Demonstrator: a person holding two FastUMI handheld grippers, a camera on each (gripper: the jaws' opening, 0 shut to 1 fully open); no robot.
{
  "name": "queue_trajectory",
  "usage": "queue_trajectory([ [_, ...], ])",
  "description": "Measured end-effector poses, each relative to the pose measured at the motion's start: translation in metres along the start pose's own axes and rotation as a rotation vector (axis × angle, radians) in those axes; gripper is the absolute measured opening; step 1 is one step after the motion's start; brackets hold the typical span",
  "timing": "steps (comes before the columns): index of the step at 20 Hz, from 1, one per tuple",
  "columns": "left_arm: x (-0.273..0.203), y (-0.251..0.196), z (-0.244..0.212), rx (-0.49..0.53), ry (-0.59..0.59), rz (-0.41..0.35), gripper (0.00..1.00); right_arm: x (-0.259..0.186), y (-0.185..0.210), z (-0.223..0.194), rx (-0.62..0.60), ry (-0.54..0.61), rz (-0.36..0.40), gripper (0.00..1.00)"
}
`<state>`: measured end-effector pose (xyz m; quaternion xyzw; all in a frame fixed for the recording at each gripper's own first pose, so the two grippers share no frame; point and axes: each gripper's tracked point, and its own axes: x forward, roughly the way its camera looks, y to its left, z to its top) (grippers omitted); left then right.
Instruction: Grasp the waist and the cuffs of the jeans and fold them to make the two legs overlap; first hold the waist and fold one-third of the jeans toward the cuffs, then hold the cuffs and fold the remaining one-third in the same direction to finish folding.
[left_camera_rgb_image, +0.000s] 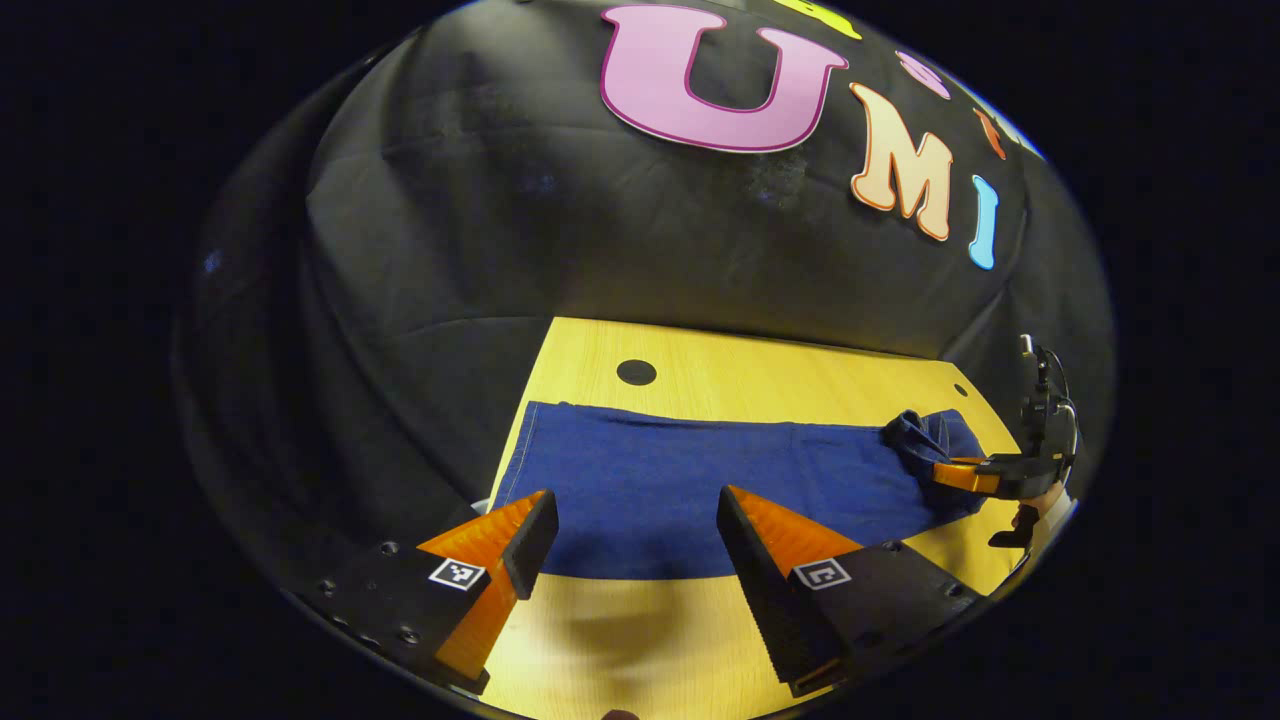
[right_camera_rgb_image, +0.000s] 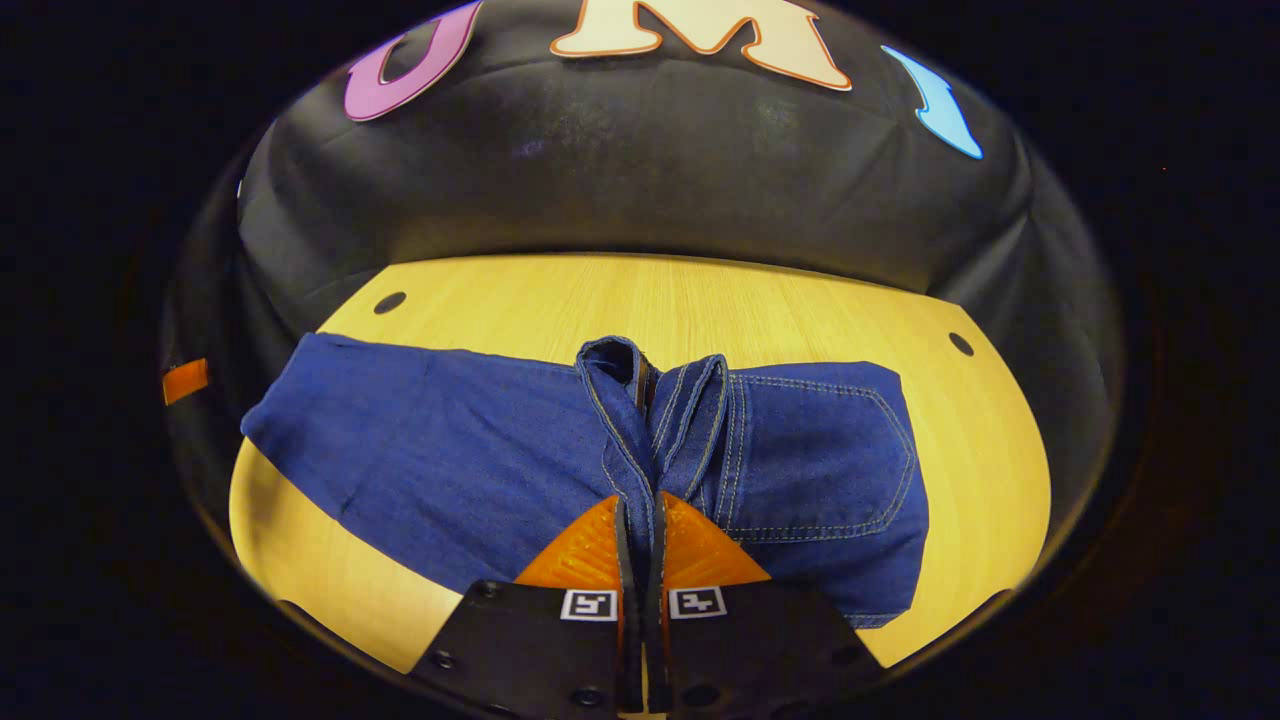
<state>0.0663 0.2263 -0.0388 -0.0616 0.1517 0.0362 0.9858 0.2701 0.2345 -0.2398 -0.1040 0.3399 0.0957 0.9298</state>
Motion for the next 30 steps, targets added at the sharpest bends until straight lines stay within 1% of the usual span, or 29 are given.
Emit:
queue_trajectory([
  [1, 0.001, -0.001, 0.0, 0.002, 0.008, -0.003, 0.96, 0.002, 0.003, -0.003, -0.004, 0.007, -0.01, 0.02],
  [2, 0.001, 0.0, -0.001, 0.002, 0.017, -0.002, 0.96, 0.003, 0.004, -0.004, -0.004, 0.011, -0.018, 0.05],
  [3, 0.002, 0.001, -0.003, 0.002, 0.032, 0.001, 0.96, 0.003, 0.001, -0.003, 0.0, 0.015, -0.027, 0.02],
  [5, 0.002, -0.001, -0.007, 0.002, 0.07, 0.002, 0.95, 0.003, 0.002, 0.0, 0.007, 0.028, -0.047, 0.05],
  [6, 0.002, -0.002, -0.01, 0.0, 0.093, -0.007, 0.96, 0.004, 0.003, 0.0, 0.012, 0.031, -0.052, 0.02],
  [7, 0.003, -0.002, -0.012, 0.0, 0.114, -0.015, 0.96, 0.003, 0.006, 0.001, 0.02, 0.033, -0.052, 0.02],
  [8, 0.004, -0.002, -0.015, 0.003, 0.14, -0.021, 0.96, 0.003, 0.005, 0.004, 0.025, 0.037, -0.048, 0.04],
  [9, 0.004, -0.002, -0.018, 0.012, 0.167, -0.023, 0.96, 0.003, 0.005, 0.004, 0.02, 0.041, -0.043, 0.08],
  [10, 0.005, -0.002, -0.02, 0.025, 0.191, -0.022, 0.96, 0.004, 0.005, 0.0, 0.019, 0.049, -0.035, 0.14],
  [12, 0.006, 0.0, -0.027, 0.056, 0.242, -0.015, 0.96, 0.001, 0.005, -0.002, 0.012, 0.054, -0.029, 0.39],
  [13, 0.007, 0.001, -0.034, 0.081, 0.284, -0.004, 0.96, 0.001, 0.007, -0.002, 0.01, 0.056, -0.023, 0.42],
  [14, 0.007, 0.001, -0.038, 0.105, 0.317, -0.001, 0.96, 0.002, 0.008, -0.003, 0.007, 0.059, -0.013, 0.48],
  [15, 0.01, 0.0, -0.042, 0.121, 0.344, -0.002, 0.96, 0.002, 0.011, -0.002, 0.006, 0.058, 0.006, 0.5],
  [16, 0.01, -0.001, -0.046, 0.133, 0.371, -0.002, 0.96, 0.003, 0.015, -0.004, 0.003, 0.062, 0.023, 0.62],
  [19, 0.009, 0.001, -0.052, 0.128, 0.423, 0.008, 0.96, 0.007, 0.017, -0.015, -0.036, 0.084, 0.012, 1.0],
  [21, 0.009, 0.003, -0.056, 0.119, 0.454, 0.018, 0.96, 0.0, 0.02, -0.009, -0.038, 0.065, 0.02, 1.0],
  [25, 0.012, 0.006, -0.067, 0.116, 0.495, 0.036, 0.96, -0.017, 0.025, 0.006, 0.035, 0.027, 0.068, 1.0],
  [27, 0.009, 0.009, -0.066, 0.117, 0.505, 0.055, 0.96, -0.029, 0.022, 0.013, 0.052, 0.01, 0.069, 1.0],
  [30, 0.01, 0.01, -0.069, 0.131, 0.52, 0.056, 0.96, -0.048, 0.018, 0.027, 0.097, -0.036, 0.069, 1.0],
])
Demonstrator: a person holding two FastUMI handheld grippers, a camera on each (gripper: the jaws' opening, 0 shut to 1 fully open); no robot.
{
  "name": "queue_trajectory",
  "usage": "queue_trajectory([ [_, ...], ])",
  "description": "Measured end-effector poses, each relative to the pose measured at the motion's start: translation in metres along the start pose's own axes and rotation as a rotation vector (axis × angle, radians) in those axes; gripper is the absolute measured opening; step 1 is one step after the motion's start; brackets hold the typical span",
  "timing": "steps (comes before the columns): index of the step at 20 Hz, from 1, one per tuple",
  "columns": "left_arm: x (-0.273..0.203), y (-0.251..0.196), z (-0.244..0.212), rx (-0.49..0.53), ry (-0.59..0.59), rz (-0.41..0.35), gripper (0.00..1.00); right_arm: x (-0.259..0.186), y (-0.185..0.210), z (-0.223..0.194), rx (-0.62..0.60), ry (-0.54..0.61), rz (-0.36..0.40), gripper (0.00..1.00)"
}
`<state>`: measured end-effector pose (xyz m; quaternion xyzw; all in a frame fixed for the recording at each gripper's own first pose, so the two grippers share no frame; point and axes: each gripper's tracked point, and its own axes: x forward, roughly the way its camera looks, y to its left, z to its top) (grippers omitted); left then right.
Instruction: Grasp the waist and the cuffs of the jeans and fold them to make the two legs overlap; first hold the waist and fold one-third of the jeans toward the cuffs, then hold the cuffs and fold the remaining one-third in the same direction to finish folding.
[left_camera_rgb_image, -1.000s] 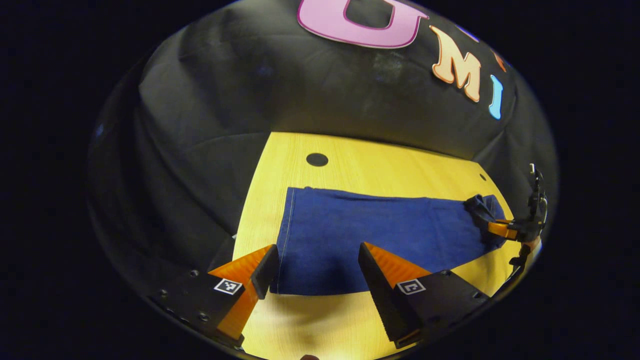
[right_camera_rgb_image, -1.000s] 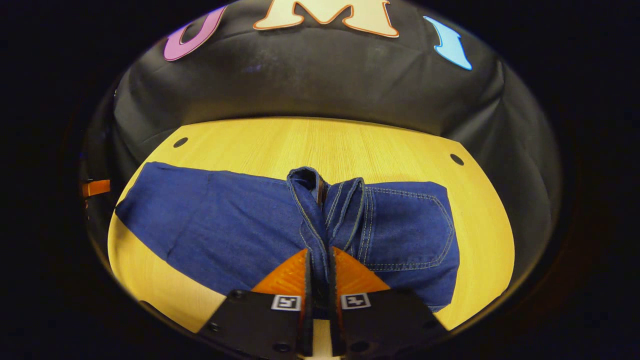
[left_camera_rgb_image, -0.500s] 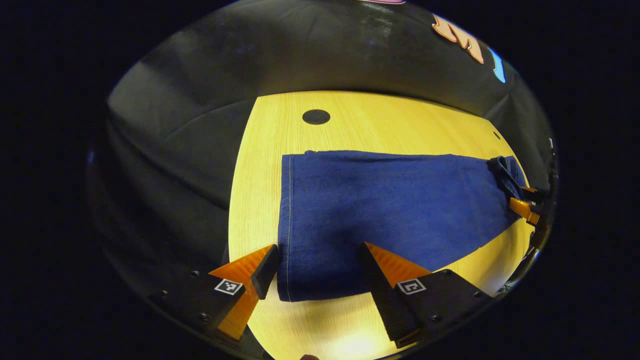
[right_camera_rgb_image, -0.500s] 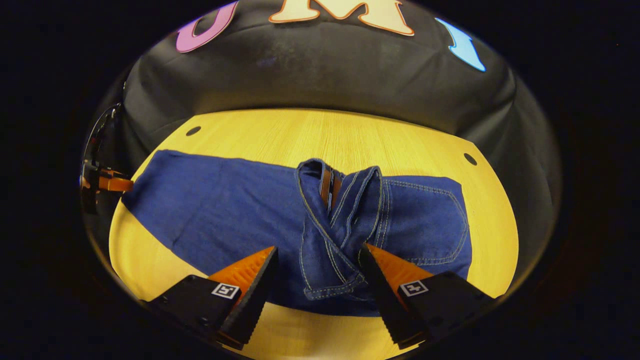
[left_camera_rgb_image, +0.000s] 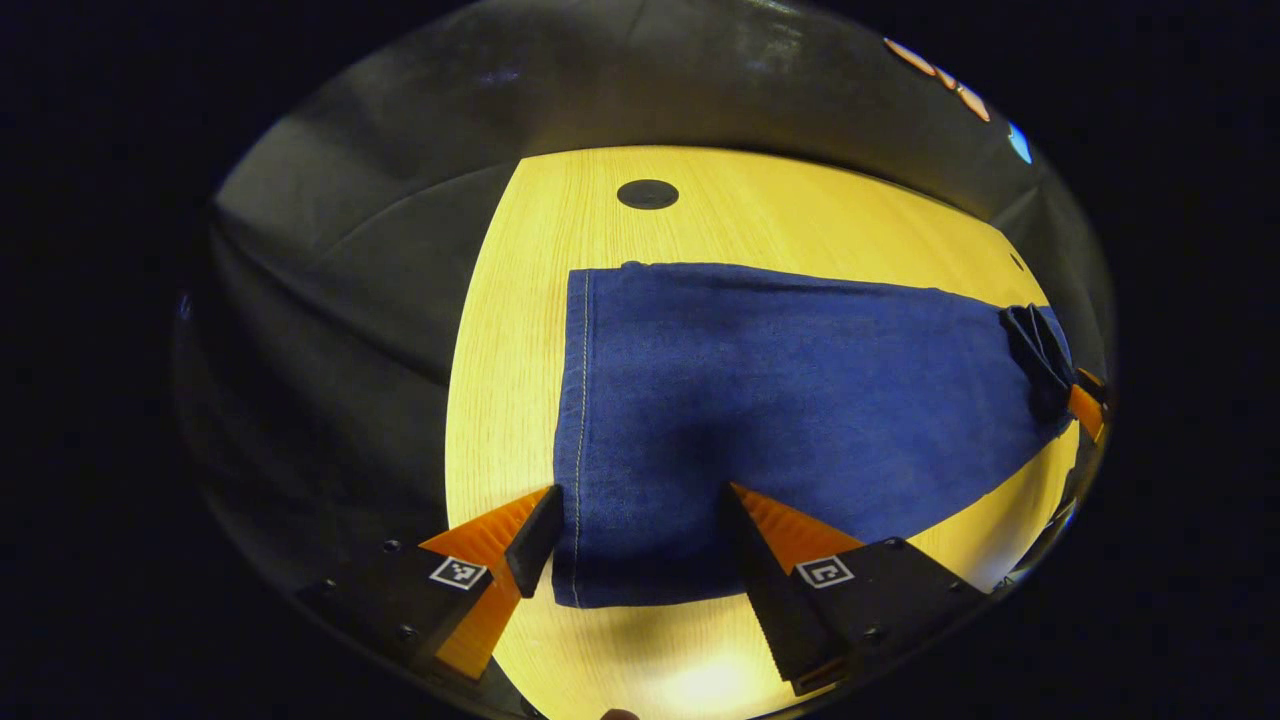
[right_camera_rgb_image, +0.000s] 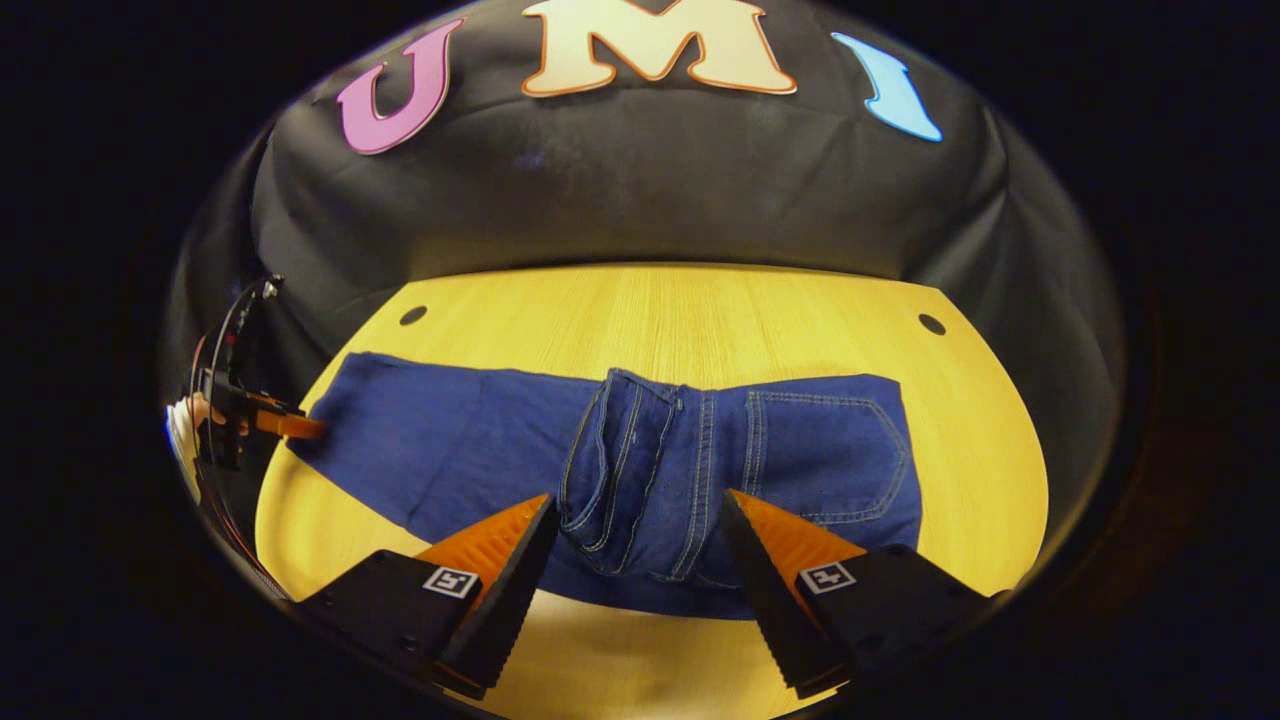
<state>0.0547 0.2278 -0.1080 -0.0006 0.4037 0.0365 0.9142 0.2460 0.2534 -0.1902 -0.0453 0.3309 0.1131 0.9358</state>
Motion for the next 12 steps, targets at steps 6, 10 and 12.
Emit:
queue_trajectory([
  [6, -0.002, -0.003, 0.0, 0.007, 0.002, -0.011, 0.96, -0.03, -0.024, 0.018, 0.081, -0.062, -0.049, 0.98],
  [10, 0.0, -0.019, 0.004, 0.051, -0.001, -0.043, 0.76, -0.044, -0.034, 0.008, 0.158, -0.06, -0.077, 0.95],
  [12, -0.001, -0.029, 0.01, 0.046, -0.025, -0.069, 0.51, -0.055, -0.04, -0.001, 0.174, -0.058, -0.096, 0.99],
])
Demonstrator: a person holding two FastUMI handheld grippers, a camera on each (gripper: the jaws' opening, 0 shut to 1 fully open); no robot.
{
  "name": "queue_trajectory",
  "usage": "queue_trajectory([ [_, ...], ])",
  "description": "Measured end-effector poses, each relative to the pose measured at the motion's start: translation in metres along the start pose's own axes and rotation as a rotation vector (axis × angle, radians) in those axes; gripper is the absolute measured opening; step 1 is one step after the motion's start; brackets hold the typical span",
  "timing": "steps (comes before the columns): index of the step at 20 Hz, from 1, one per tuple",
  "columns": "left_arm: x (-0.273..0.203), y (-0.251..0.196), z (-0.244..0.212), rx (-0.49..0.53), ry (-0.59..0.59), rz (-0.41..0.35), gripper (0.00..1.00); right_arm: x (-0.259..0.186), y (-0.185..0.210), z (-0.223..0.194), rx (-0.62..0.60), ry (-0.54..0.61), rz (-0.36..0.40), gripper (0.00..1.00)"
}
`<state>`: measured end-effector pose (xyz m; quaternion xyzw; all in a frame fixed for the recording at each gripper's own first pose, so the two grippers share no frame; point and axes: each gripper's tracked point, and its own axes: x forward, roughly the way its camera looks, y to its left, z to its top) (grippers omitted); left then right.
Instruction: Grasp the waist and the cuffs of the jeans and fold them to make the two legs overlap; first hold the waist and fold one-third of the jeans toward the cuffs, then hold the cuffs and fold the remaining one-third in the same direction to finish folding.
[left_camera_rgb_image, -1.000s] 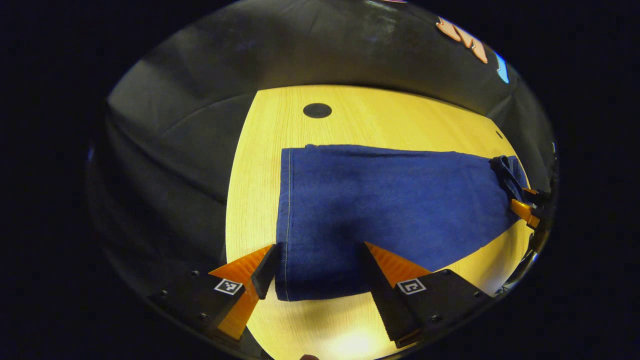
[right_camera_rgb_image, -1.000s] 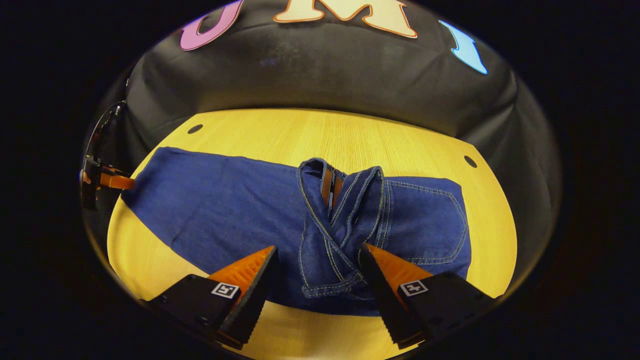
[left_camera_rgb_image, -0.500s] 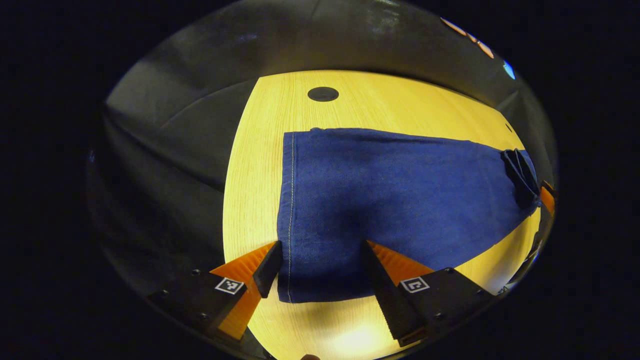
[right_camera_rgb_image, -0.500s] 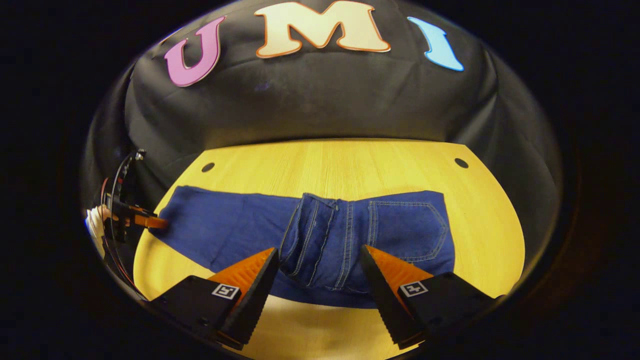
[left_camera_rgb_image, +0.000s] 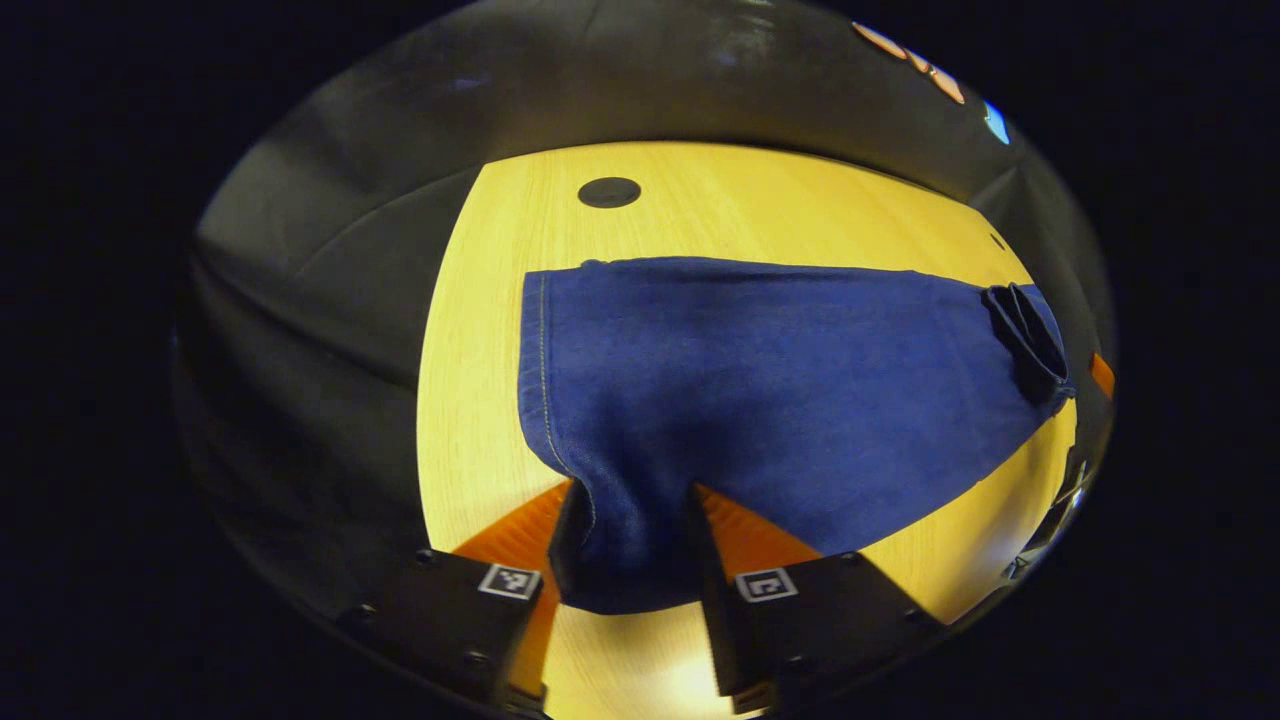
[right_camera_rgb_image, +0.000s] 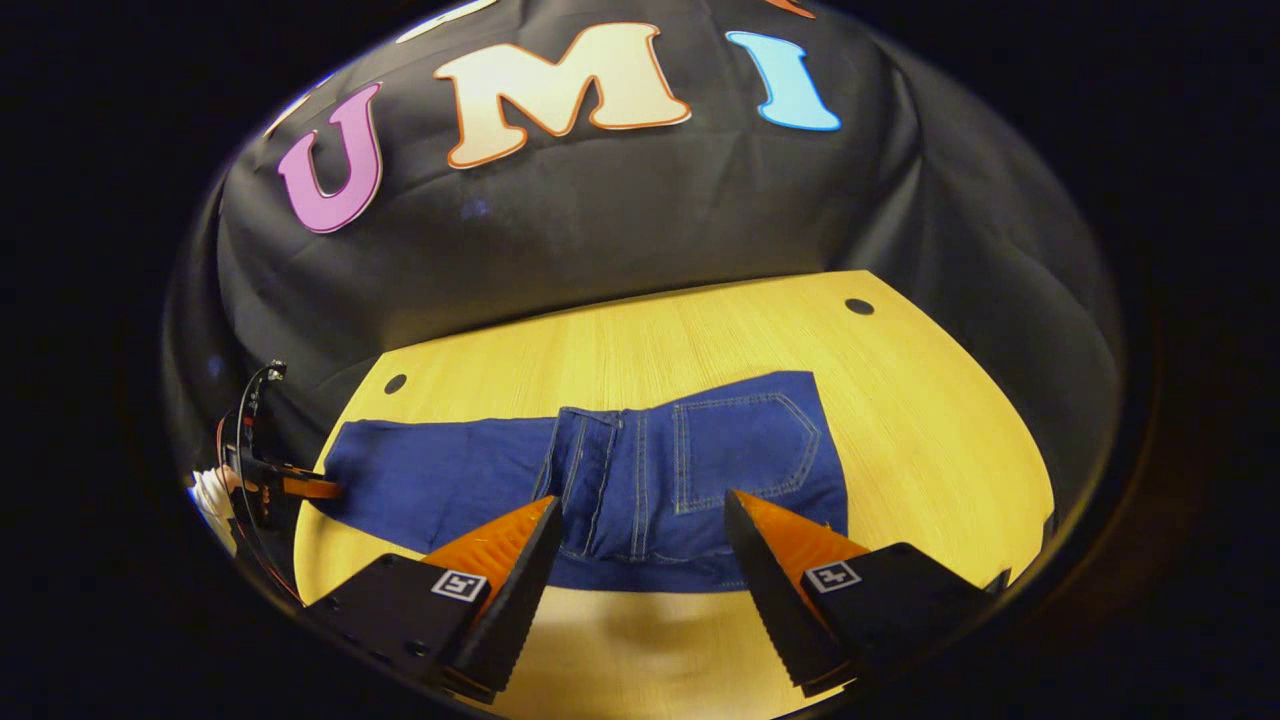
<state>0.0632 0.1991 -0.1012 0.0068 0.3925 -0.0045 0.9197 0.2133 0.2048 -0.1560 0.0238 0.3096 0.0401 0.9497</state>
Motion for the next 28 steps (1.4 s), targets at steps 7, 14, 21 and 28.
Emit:
queue_trajectory([
  [7, -0.003, -0.012, 0.006, -0.131, -0.082, -0.088, 0.0, -0.042, -0.027, -0.015, 0.054, -0.012, -0.082, 0.94],
  [14, -0.005, -0.014, 0.011, -0.142, -0.083, -0.071, 0.0, -0.066, -0.051, -0.007, 0.069, -0.031, -0.151, 0.94],
  [21, -0.046, -0.043, 0.045, -0.17, -0.155, -0.105, 0.0, -0.068, -0.055, -0.004, 0.051, -0.026, -0.153, 0.99],
  [28, -0.101, -0.123, 0.109, -0.172, -0.287, -0.208, 0.0, -0.075, -0.086, -0.008, 0.037, -0.038, -0.124, 0.99],
])
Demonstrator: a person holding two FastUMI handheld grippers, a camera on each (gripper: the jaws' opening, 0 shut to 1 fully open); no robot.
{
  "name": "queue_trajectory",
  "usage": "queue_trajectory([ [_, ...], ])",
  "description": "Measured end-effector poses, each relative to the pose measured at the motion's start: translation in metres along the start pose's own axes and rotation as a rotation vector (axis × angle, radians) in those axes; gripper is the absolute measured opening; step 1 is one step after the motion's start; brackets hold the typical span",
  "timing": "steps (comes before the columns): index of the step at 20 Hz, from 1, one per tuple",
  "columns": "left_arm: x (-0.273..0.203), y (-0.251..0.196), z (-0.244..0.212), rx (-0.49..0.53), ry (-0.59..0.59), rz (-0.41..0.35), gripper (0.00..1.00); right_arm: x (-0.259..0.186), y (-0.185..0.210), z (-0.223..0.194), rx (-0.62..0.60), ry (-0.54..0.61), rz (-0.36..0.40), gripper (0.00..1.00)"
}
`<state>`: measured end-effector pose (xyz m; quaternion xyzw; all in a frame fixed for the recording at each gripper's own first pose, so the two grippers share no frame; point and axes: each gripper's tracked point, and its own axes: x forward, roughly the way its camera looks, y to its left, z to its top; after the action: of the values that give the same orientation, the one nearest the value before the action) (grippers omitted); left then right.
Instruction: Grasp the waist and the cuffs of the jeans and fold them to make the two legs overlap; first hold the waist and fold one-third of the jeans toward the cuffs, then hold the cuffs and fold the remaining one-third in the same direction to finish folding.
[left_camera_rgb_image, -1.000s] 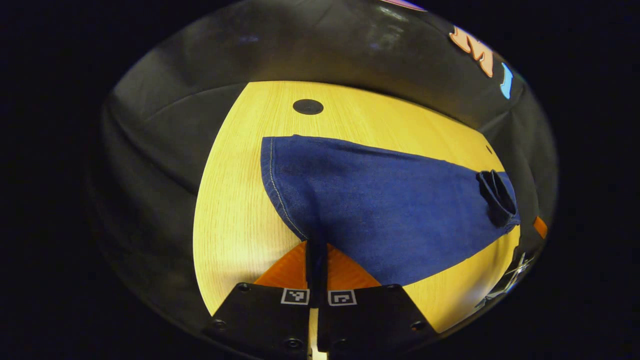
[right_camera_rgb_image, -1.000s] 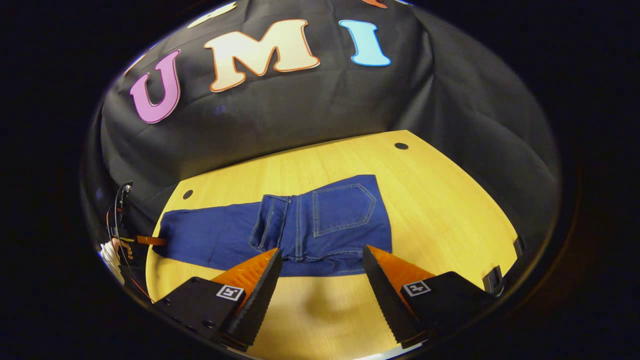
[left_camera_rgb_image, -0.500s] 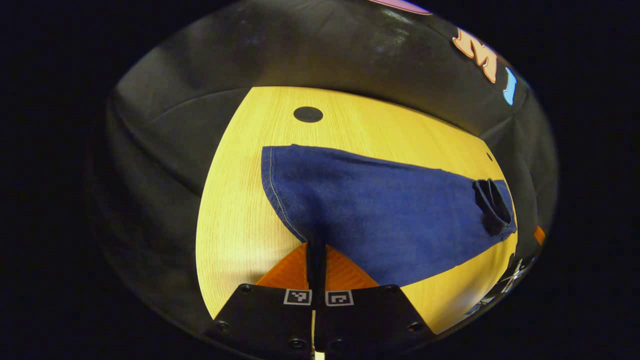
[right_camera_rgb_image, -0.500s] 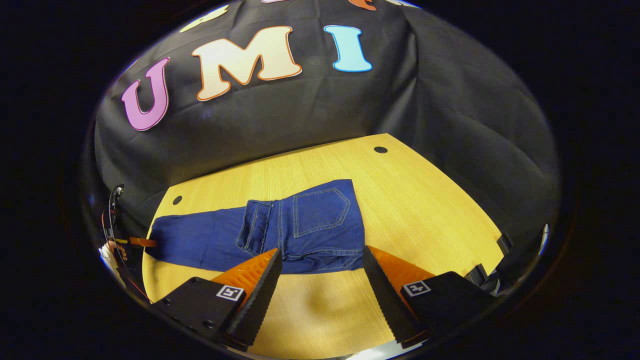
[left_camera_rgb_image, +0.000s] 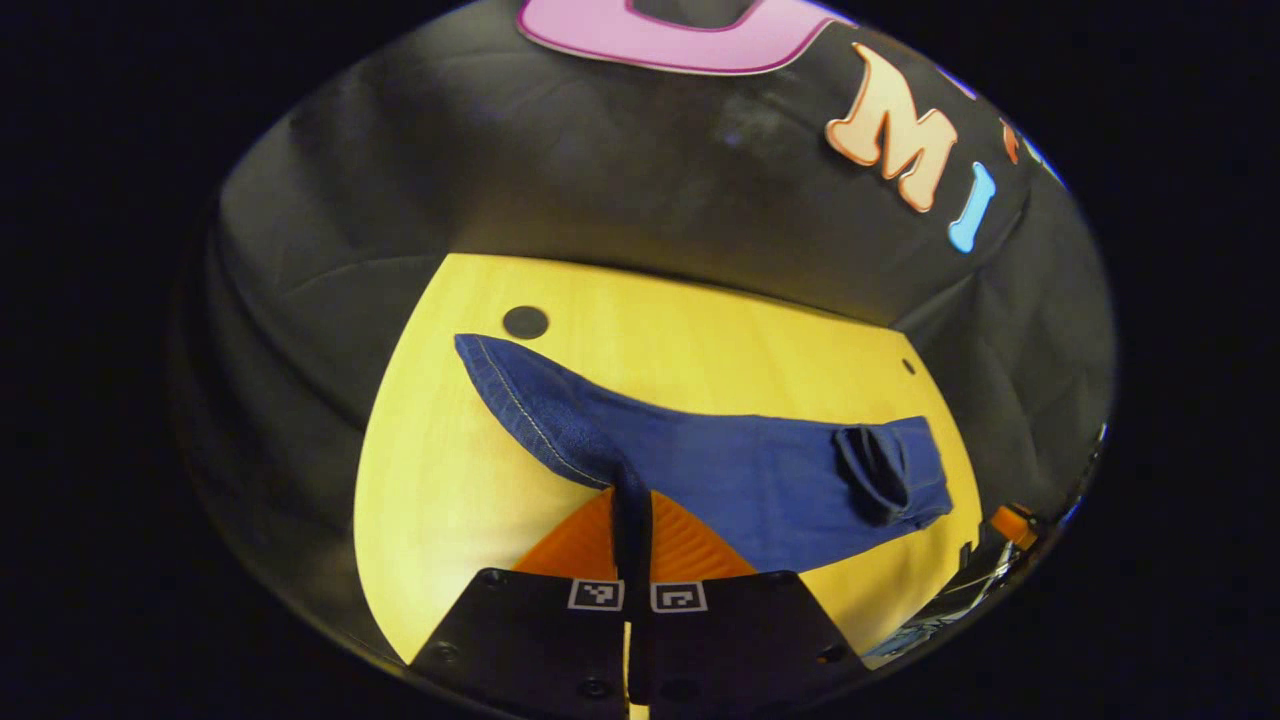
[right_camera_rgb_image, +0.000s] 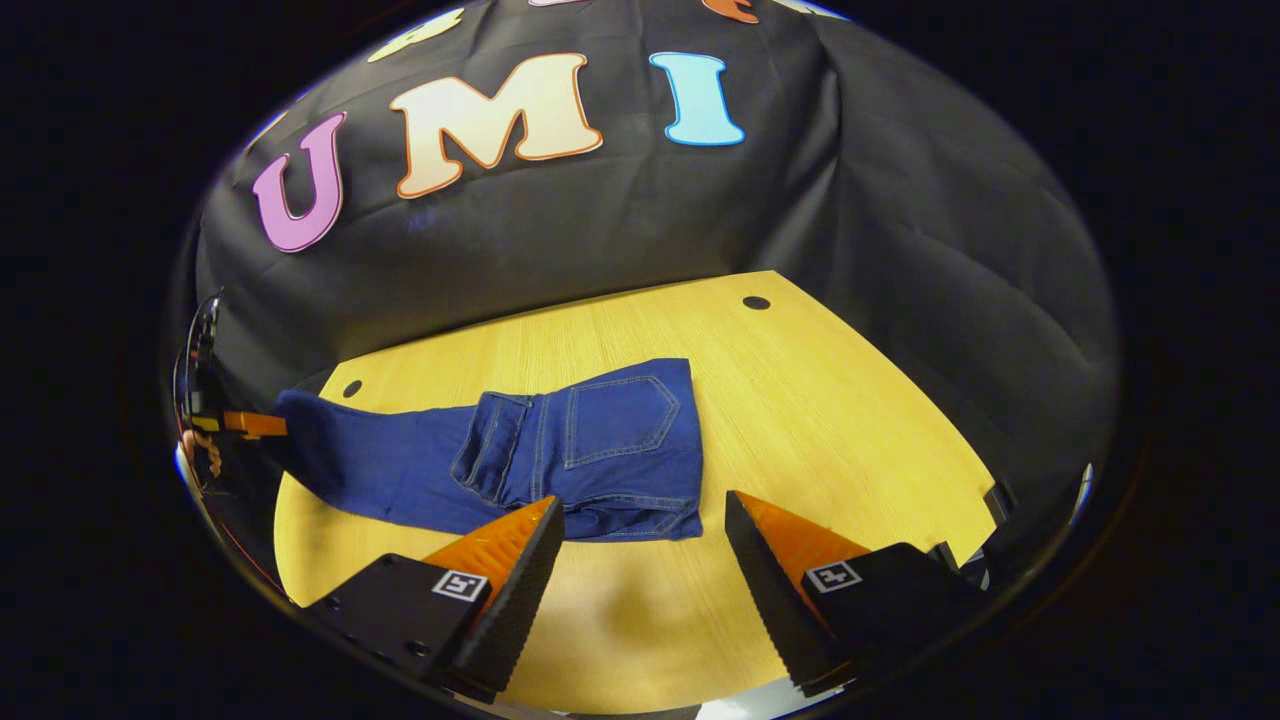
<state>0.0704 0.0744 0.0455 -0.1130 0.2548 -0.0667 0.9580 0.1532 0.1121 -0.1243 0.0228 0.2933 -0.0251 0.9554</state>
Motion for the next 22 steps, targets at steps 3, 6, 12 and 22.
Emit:
queue_trajectory([
  [3, -0.007, -0.058, 0.014, 0.005, -0.036, -0.034, 0.0, 0.004, -0.022, -0.002, 0.014, 0.006, 0.042, 0.94],
  [6, -0.008, -0.121, 0.024, 0.015, -0.058, -0.051, 0.0, 0.009, -0.047, -0.002, 0.03, 0.015, 0.093, 0.99],
  [12, 0.001, -0.244, 0.03, 0.045, -0.087, -0.087, 0.0, 0.027, -0.09, 0.002, 0.009, 0.047, 0.19, 0.99],
  [22, 0.087, -0.389, -0.043, 0.223, -0.003, -0.081, 0.0, 0.042, -0.118, 0.001, -0.03, 0.081, 0.303, 0.94],
])
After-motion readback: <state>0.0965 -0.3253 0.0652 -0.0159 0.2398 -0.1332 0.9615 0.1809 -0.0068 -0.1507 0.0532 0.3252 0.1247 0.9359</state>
